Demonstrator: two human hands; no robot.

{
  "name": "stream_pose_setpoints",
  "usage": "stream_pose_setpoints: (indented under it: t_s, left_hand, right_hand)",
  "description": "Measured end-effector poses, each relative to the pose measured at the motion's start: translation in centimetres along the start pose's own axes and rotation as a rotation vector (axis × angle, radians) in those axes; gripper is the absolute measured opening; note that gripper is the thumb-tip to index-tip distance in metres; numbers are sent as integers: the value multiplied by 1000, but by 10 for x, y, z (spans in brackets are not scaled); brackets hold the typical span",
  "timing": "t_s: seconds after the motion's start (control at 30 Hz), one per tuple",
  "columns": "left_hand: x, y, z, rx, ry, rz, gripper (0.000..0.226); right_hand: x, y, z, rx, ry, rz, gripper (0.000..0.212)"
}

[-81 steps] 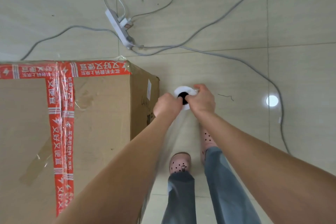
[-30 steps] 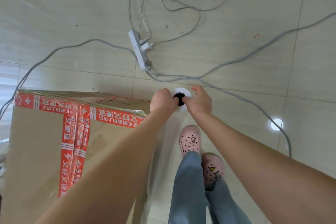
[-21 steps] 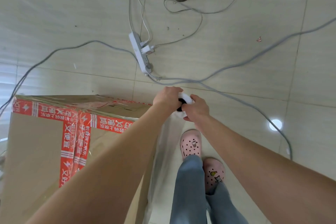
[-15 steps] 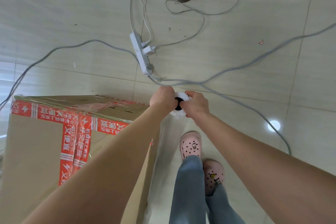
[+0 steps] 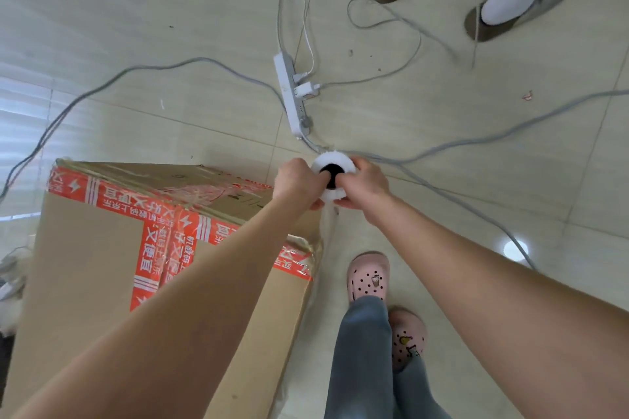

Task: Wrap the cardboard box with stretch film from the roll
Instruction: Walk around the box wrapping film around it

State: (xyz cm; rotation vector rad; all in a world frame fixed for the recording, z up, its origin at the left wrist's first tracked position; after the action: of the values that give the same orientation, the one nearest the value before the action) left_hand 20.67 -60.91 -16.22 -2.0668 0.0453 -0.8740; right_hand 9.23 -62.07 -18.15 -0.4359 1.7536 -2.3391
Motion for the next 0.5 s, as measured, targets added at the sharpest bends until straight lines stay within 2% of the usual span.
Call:
stream_pose_setpoints:
  t_s: [0.07,0.17,0.23,0.3,0.37,0.5]
  left_hand:
    - [10,4,9,30,-5,11,25]
    - [25,13,19,-4,74,-3,26]
    - [31,17,19,-79,81,0,32]
    - [35,19,14,-160,122,38,47]
    - [34,21,9,-218,227,90,54]
    - [32,24,6,-200,387,105,29]
  right_hand:
    - [-10,1,11,75,-122,-21,42]
    - [-29,1,22,103,-154,-116,43]
    - [-38,5,20,6,-89,-147,44]
    - [-44,6,14,-104,1,-55,42]
    - [-42,5,12,-134,-28,-7,39]
    - [-36,8,30,5,-314,-27,39]
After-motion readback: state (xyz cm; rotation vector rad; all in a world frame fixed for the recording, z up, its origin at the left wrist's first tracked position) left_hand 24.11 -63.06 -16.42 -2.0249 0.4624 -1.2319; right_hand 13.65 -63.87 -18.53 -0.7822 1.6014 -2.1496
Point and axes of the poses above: each hand's wrist, its own y-axis towards the middle knuckle, its own x-axis out of the back of the hand, z = x × y, the point moved 1 cm from there along y, towards the middle knuckle, and after that the axes turned 12 degrees about -x, right-handed, at the moved point
